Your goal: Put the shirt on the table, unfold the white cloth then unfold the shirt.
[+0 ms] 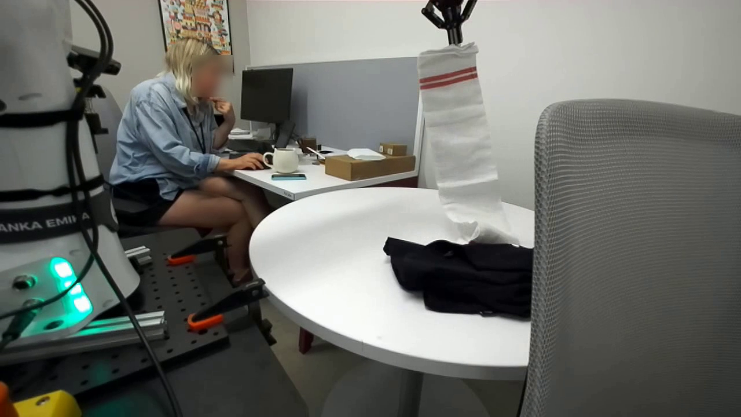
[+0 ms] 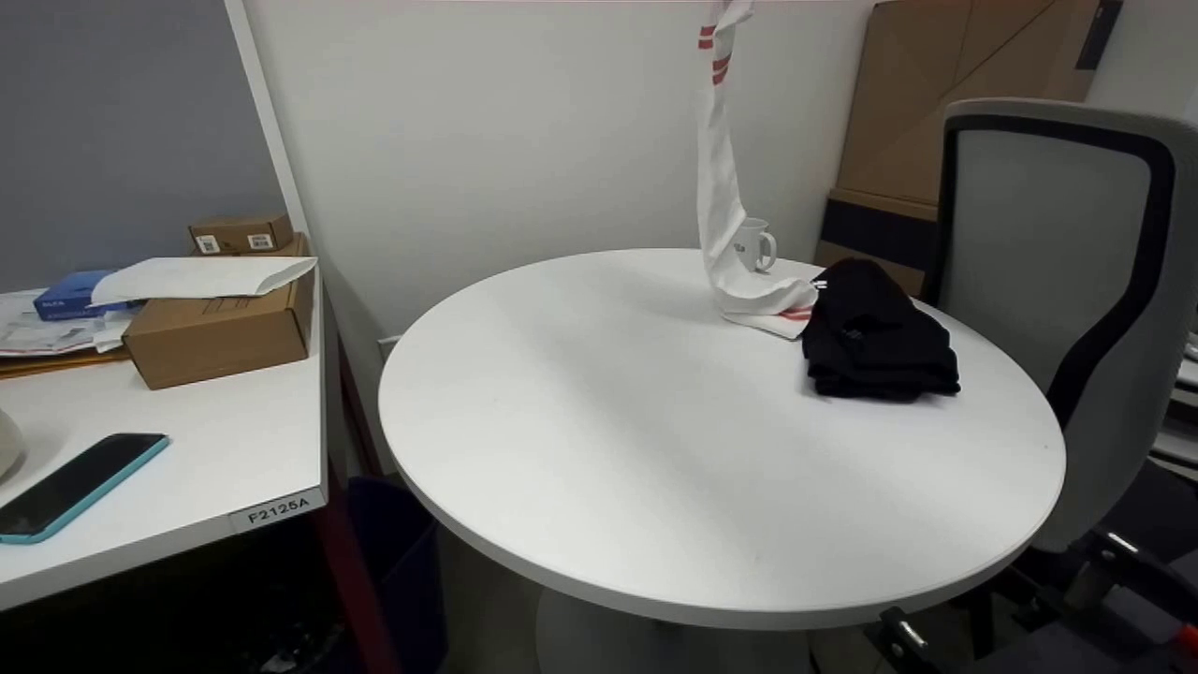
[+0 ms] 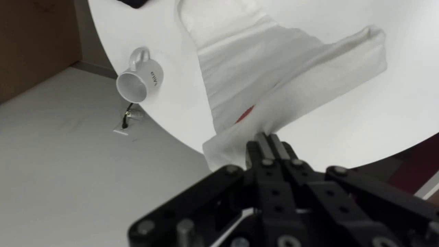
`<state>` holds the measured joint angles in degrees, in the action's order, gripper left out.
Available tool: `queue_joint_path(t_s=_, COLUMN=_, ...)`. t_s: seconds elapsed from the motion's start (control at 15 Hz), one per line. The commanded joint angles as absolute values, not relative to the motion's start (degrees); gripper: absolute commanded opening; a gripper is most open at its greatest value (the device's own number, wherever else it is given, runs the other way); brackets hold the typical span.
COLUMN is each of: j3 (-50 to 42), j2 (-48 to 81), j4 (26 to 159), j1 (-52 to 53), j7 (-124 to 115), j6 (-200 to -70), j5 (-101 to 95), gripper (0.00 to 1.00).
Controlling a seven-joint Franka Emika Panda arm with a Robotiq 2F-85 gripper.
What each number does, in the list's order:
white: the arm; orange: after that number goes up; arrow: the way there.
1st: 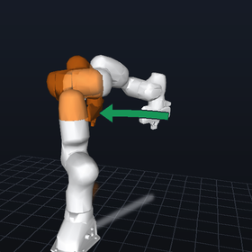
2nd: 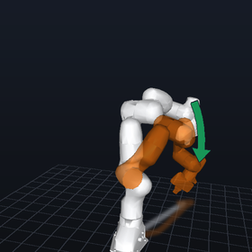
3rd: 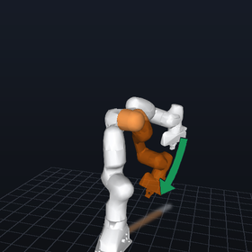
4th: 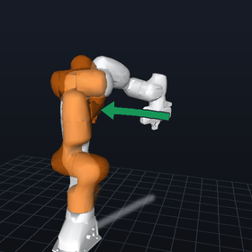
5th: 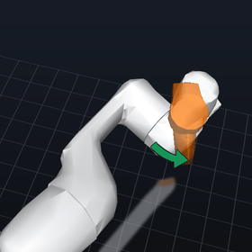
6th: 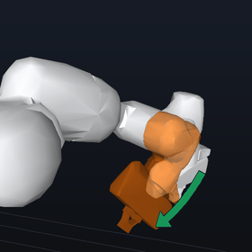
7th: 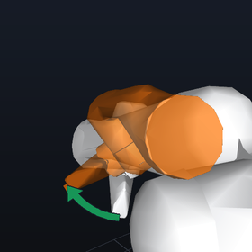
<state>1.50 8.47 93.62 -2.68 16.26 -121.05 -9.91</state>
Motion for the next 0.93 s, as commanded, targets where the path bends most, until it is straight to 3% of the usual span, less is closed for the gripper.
queue_joint_path(t_s=0.0, j3=2.27, j2=5.97, j4=100.09, j1=-0.63, j7=16.02, j6=-123.17, j5=-8.62, gripper=0.00)
queue_joint_path(t_s=0.87, j3=10.23, j2=0.10, j4=105.28, j1=7.09, j7=24.08, j6=-119.35, j5=2.12, gripper=0.00)
